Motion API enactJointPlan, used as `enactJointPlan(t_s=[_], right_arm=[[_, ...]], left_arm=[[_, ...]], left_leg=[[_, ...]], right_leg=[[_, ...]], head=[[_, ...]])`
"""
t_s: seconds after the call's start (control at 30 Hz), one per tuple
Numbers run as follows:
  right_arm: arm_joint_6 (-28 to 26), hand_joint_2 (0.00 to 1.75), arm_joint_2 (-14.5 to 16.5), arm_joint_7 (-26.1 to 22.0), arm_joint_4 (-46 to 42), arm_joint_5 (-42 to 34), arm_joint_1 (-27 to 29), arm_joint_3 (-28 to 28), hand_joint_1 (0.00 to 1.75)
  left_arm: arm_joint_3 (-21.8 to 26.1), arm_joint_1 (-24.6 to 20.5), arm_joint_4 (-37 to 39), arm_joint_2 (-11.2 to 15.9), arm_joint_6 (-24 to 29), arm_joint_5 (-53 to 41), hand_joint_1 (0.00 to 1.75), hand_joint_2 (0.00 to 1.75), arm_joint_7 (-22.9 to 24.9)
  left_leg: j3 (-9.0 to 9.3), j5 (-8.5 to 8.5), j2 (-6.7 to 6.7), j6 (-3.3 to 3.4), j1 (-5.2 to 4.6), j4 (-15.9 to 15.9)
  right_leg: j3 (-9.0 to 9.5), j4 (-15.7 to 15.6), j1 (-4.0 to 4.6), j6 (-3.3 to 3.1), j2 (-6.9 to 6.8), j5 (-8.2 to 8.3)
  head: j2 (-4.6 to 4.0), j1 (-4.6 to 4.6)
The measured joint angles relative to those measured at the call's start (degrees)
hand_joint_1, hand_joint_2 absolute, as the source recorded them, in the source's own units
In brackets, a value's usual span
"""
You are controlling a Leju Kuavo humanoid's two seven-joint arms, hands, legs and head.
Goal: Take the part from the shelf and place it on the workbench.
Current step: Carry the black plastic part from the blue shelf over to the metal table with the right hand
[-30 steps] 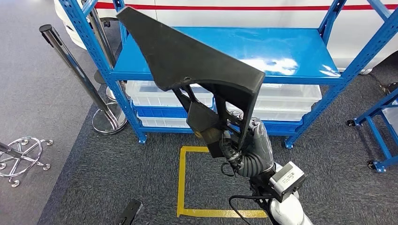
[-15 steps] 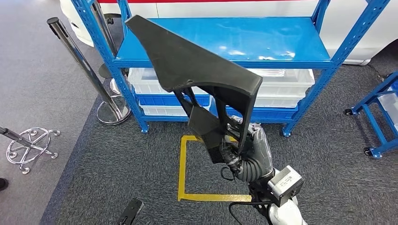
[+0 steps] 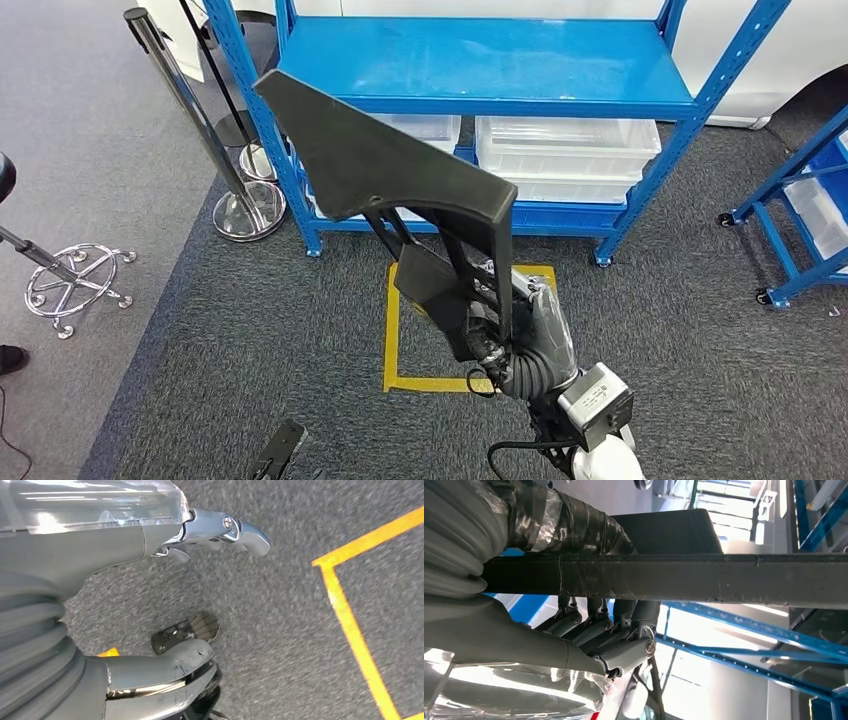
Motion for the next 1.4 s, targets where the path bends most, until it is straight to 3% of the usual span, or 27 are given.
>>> enactJointPlan(t_s=[0.07,0.13,0.17,0.2,0.27,0.3,0.33,0.4,0.43,0.47,0.53,0.57,0.6,0.67,0.73,0.8,0.83,0.9,0.93,0.97,1.03,1.07,1.13,1.2,1.3,1.33,1.4], right_arm=[[0.81,1.75,-0.13,0.21,0.04,-0.29,-0.38,0.0,1.75],[1.63,1.75,-0.33,0.45,0.22,-0.62,-0.69,-0.01,1.75],[2.0,1.75,-0.41,0.59,0.35,-0.76,-0.89,-0.01,1.75],[2.29,1.75,-0.46,0.69,0.46,-0.88,-1.08,-0.01,1.75],[2.72,1.75,-0.5,0.84,0.58,-1.05,-1.41,-0.01,1.75],[2.92,1.75,-0.5,0.88,0.63,-1.1,-1.51,-0.01,1.75],[3.09,1.75,-0.5,0.91,0.71,-1.12,-1.56,-0.01,1.75],[3.31,1.75,-0.5,0.97,0.89,-1.11,-1.57,-0.01,1.75],[3.32,1.75,-0.5,0.99,0.94,-1.1,-1.59,-0.01,1.75],[3.33,1.75,-0.5,1.0,0.96,-1.06,-1.62,-0.01,1.75],[3.34,1.75,-0.5,1.02,0.95,-0.97,-1.74,-0.01,1.75],[3.36,1.75,-0.5,1.02,0.95,-0.92,-1.82,-0.01,1.75],[3.37,1.75,-0.5,1.02,0.96,-0.9,-1.91,-0.01,1.75],[3.39,1.75,-0.6,1.02,1.02,-0.85,-2.04,-0.02,1.75],[3.4,1.75,-0.72,1.04,1.11,-0.78,-2.1,-0.03,1.75],[3.42,1.75,-0.77,1.07,1.21,-0.73,-2.11,-0.03,1.75],[3.42,1.75,-0.79,1.08,1.3,-0.72,-2.1,-0.03,1.75],[3.42,1.75,-0.84,1.1,1.43,-0.7,-2.11,-0.03,1.75],[3.42,1.75,-0.85,1.11,1.46,-0.68,-2.13,-0.03,1.75],[3.43,1.75,-0.85,1.11,1.46,-0.64,-2.19,-0.03,1.75],[3.44,1.75,-0.85,1.11,1.44,-0.57,-2.37,-0.03,1.75],[3.44,1.75,-0.85,1.1,1.44,-0.55,-2.46,-0.03,1.75],[3.44,1.75,-0.85,1.09,1.46,-0.53,-2.53,-0.03,1.75],[3.5,1.75,-0.83,1.11,1.5,-0.51,-2.61,-0.03,1.75],[3.62,1.75,-0.79,1.19,1.52,-0.44,-2.69,-0.03,1.75],[3.66,1.75,-0.79,1.21,1.53,-0.42,-2.68,-0.03,1.75],[3.71,1.75,-0.79,1.23,1.54,-0.39,-2.67,-0.03,1.75]], left_arm=[[-0.04,-0.1,0.0,-0.05,0.01,0.05,0.0,1.75,0.03],[-0.06,-0.17,0.0,-0.08,0.01,0.15,0.0,1.75,0.12],[-0.07,-0.19,0.0,-0.09,0.01,0.21,0.0,1.75,0.19],[-0.08,-0.22,0.0,-0.09,0.01,0.29,0.0,1.75,0.27],[-0.1,-0.35,0.0,-0.16,-0.01,0.41,0.0,1.75,0.47],[-0.11,-0.42,0.0,-0.2,-0.01,0.49,0.0,1.75,0.56],[-0.12,-0.47,0.0,-0.23,0.01,0.56,0.0,1.75,0.63],[-0.13,-0.55,0.0,-0.25,0.05,0.72,0.0,1.75,0.69],[-0.14,-0.64,0.0,-0.25,0.1,0.84,0.0,1.75,0.7],[-0.15,-0.77,-0.01,-0.25,0.16,0.96,0.0,1.75,0.7],[-0.17,-1.09,-0.03,-0.25,0.28,1.14,0.0,1.75,0.68],[-0.18,-1.2,-0.04,-0.25,0.33,1.15,0.0,1.75,0.68],[-0.19,-1.23,-0.04,-0.26,0.34,1.17,0.0,1.75,0.67],[-0.26,-1.23,-0.04,-0.34,0.34,1.2,0.0,1.75,0.68],[-0.36,-1.28,-0.04,-0.44,0.35,1.27,0.0,1.75,0.68],[-0.44,-1.32,-0.04,-0.48,0.36,1.44,0.0,1.75,0.67],[-0.48,-1.3,-0.04,-0.49,0.35,1.57,0.0,1.75,0.66],[-0.52,-1.28,-0.04,-0.49,0.35,1.79,0.0,1.75,0.66],[-0.54,-1.28,-0.04,-0.49,0.35,1.88,0.0,1.75,0.65],[-0.55,-1.29,-0.04,-0.49,0.36,1.98,0.0,1.75,0.62],[-0.59,-1.29,-0.04,-0.5,0.36,2.16,0.0,1.75,0.55],[-0.61,-1.28,-0.04,-0.51,0.37,2.22,0.0,1.75,0.51],[-0.62,-1.22,-0.04,-0.49,0.38,2.26,0.0,1.75,0.49],[-0.63,-1.08,-0.03,-0.45,0.39,2.26,0.0,1.75,0.5],[-0.71,-1.0,-0.02,-0.43,0.4,2.26,0.0,1.75,0.45],[-0.74,-1.0,-0.02,-0.43,0.4,2.26,0.0,1.75,0.44],[-0.76,-1.0,-0.02,-0.43,0.41,2.27,0.0,1.75,0.4]], left_leg=[[-0.85,0.96,-0.03,-0.62,-0.1,0.6],[-1.34,1.57,-0.1,-1.3,0.1,0.66],[-1.85,0.4,-0.16,-1.69,0.24,1.39],[-2.59,-1.94,-0.23,-2.07,0.37,3.12],[-4.21,-8.19,-0.28,-2.7,0.62,9.49],[-4.71,-10.15,-0.28,-2.92,0.71,13.09],[-4.69,-10.63,-0.28,-3.04,0.75,15.87],[-2.34,-8.15,-0.31,-2.94,0.76,16.67],[0.36,-6.7,-0.36,-2.66,0.73,14.13],[3.95,-6.47,-0.47,-2.22,0.63,9.92],[10.1,-8.14,-0.66,-1.45,0.28,1.27],[11.53,-8.92,-0.74,-1.14,0.02,-1.19],[11.7,-8.77,-0.73,-0.87,-0.17,-2.22],[10.84,-7.06,-0.45,0.03,-0.07,-2.85],[9.39,-5.1,-0.14,0.99,0.14,-3.41],[7.23,-3.47,-0.08,1.38,-0.02,-3.14],[5.99,-2.71,-0.05,1.34,-0.07,-2.88],[3.43,-1.33,0.01,1.15,-0.09,-2.13],[2.21,-0.76,0.02,0.99,-0.07,-1.62],[1.13,-0.28,0.01,0.77,-0.07,-0.99],[-0.38,0.55,-0.05,0.21,-0.2,0.21],[-0.77,1.04,-0.07,-0.1,-0.26,0.5],[-1.14,2.09,-0.09,-0.76,-0.19,0.4],[-2.03,0.09,-0.25,-1.52,0.08,1.62],[-4.23,-8.66,-0.41,-2.59,0.53,9.97],[-4.6,-10.29,-0.41,-2.77,0.63,12.15],[-4.8,-11.01,-0.41,-2.86,0.68,13.69]], right_leg=[[3.01,-4.82,0.34,-0.66,0.08,-2.36],[2.31,-5.08,0.36,-1.65,-0.02,-1.66],[1.65,-5.06,0.29,-2.21,-0.14,-0.95],[0.85,-5.12,0.19,-2.68,-0.27,-0.14],[-1.08,-5.08,0.19,-3.16,-0.39,1.48],[-2.1,-5.02,0.22,-3.19,-0.4,2.28],[-3.15,-4.93,0.25,-3.17,-0.41,3.08],[-5.28,-4.72,0.29,-2.99,-0.39,4.62],[-6.24,-4.64,0.31,-2.85,-0.36,5.38],[-7.0,-4.6,0.35,-2.65,-0.34,6.1],[-7.71,-4.77,0.33,-2.1,-0.44,7.44],[-7.75,-5.06,0.22,-1.75,-0.53,8.11],[-7.73,-5.47,0.11,-1.35,-0.59,8.85],[-8.08,-5.49,-0.01,-0.69,-0.51,8.56],[-9.24,-2.05,0.02,-0.38,-0.25,3.7],[-10.65,5.08,0.0,-0.22,-0.05,-2.16],[-10.95,8.48,0.0,-0.13,-0.03,-3.18],[-9.52,11.02,-0.03,-0.01,-0.02,-1.16],[-7.43,9.45,-0.05,-0.05,-0.03,0.44],[-4.34,6.14,-0.06,-0.17,-0.06,0.93],[1.58,-1.87,0.16,-0.58,-0.04,-1.11],[3.15,-4.37,0.31,-0.83,-0.02,-2.27],[3.03,-5.47,0.43,-1.51,-0.05,-2.08],[1.78,-5.68,0.24,-2.48,-0.3,-0.56],[-0.98,-5.77,0.08,-3.14,-0.48,1.88],[-1.54,-5.76,0.09,-3.13,-0.49,2.31],[-1.95,-5.75,0.1,-3.11,-0.48,2.54]], head=[[-0.01,-0.03],[-0.01,-0.02],[-0.01,-0.04],[-0.01,-0.04],[-0.01,-0.06],[-0.01,-0.06],[-0.01,-0.06],[-0.01,-0.06],[0.0,-0.06],[0.0,-0.06],[0.0,-0.05],[-0.01,-0.06],[-0.01,-0.06],[-0.01,-0.04],[-0.01,0.0],[-0.01,0.0],[-0.01,-0.01],[-0.01,-0.01],[-0.01,-0.01],[-0.01,-0.01],[-0.01,-0.02],[-0.01,-0.03],[-0.01,-0.01],[-0.01,-0.03],[-0.01,-0.07],[-0.01,-0.08],[-0.01,-0.08]])
